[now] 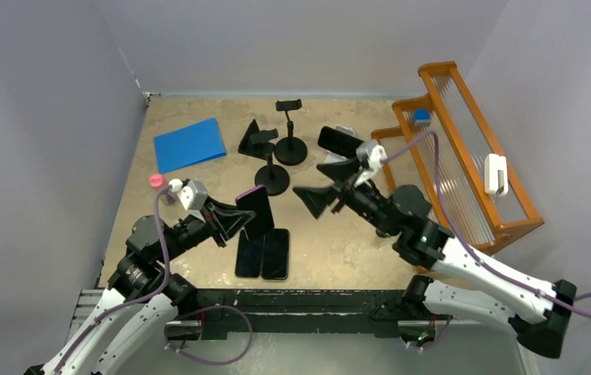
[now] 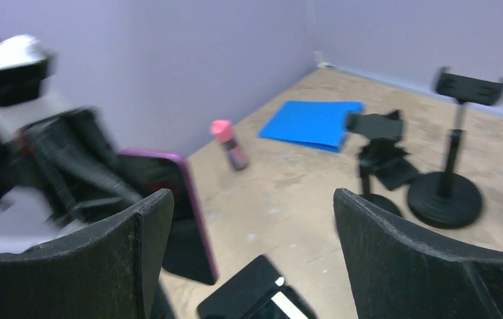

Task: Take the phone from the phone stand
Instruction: Place the phone at the center of the board.

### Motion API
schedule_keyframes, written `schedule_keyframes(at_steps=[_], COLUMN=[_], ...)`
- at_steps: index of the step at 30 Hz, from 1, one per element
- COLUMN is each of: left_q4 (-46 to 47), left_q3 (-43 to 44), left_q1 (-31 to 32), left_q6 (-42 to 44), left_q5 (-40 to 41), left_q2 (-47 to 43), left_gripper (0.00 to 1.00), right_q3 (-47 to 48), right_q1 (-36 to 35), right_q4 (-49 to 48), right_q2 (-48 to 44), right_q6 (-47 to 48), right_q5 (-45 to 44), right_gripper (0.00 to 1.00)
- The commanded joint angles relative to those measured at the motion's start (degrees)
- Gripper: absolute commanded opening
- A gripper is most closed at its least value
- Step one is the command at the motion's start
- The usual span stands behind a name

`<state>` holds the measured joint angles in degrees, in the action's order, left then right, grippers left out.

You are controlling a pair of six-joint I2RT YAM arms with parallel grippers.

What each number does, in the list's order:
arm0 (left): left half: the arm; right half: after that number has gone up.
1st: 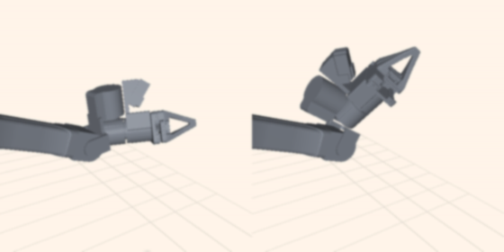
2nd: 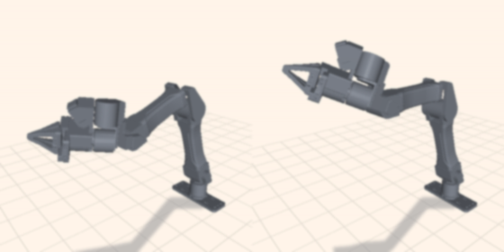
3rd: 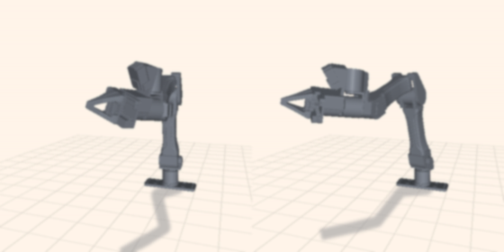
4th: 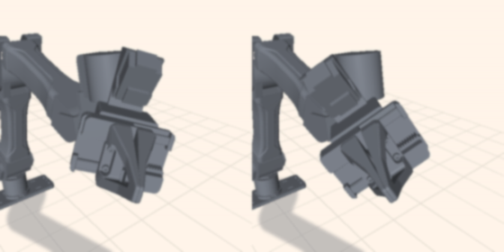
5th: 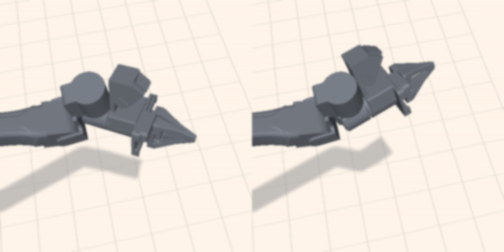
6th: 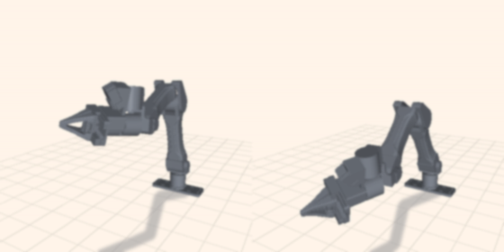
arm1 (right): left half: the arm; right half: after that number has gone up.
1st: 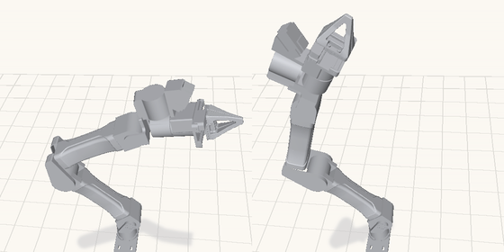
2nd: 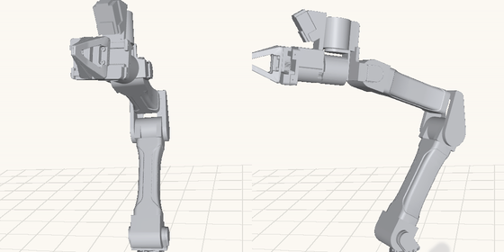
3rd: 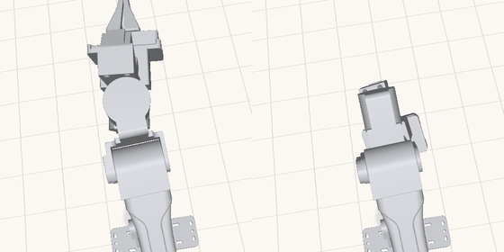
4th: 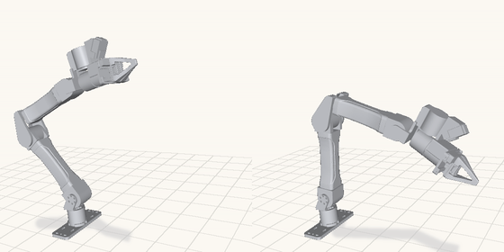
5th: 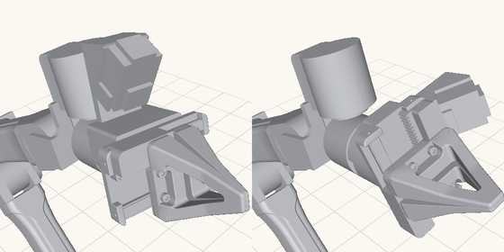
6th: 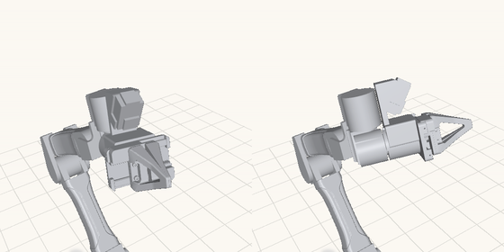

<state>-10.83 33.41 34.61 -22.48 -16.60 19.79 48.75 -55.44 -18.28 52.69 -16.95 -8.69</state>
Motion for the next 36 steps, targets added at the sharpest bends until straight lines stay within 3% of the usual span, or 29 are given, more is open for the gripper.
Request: schedule_keyframes(at_steps=[1, 7, 18, 26, 31, 36], left_q4=[18.08, 24.17, 31.64, 35.27, 35.53, 33.35], left_q3=[-0.80, 0.44, 0.31, -0.26, -0.27, -0.14], left_q1=[-0.08, -0.11, -0.07, -0.14, -0.11, -0.07], left_q6=[-2.48, -6.96, -14.36, -16.91, -16.98, -15.88], left_q5=[-19.28, -29.09, -32.39, -32.43, -31.92, -31.05], left_q2=[2.34, 6.82, 8.87, 10.21, 10.97, 11.59], left_gripper=[0.00, 0.00, 0.00, 0.00, 0.00, 0.00], right_q3=[-7.41, -11.04, -11.90, -12.44, -13.24, -14.35], right_q1=[-0.11, -0.04, -0.28, -1.17, -2.54, -2.82], right_q4=[-7.89, -11.61, -18.09, -22.18, -24.03, -27.06], right_q2=[-8.16, -10.21, -4.78, -2.07, -1.20, -1.10], right_q6=[-2.49, -6.19, -9.23, -12.53, -14.24, -16.39], right_q5=[20.81, 25.59, 33.31, 37.73, 36.06, 36.34], right_gripper=[0.90, 0.91, 0.81, 0.55, 0.32, 0.19])
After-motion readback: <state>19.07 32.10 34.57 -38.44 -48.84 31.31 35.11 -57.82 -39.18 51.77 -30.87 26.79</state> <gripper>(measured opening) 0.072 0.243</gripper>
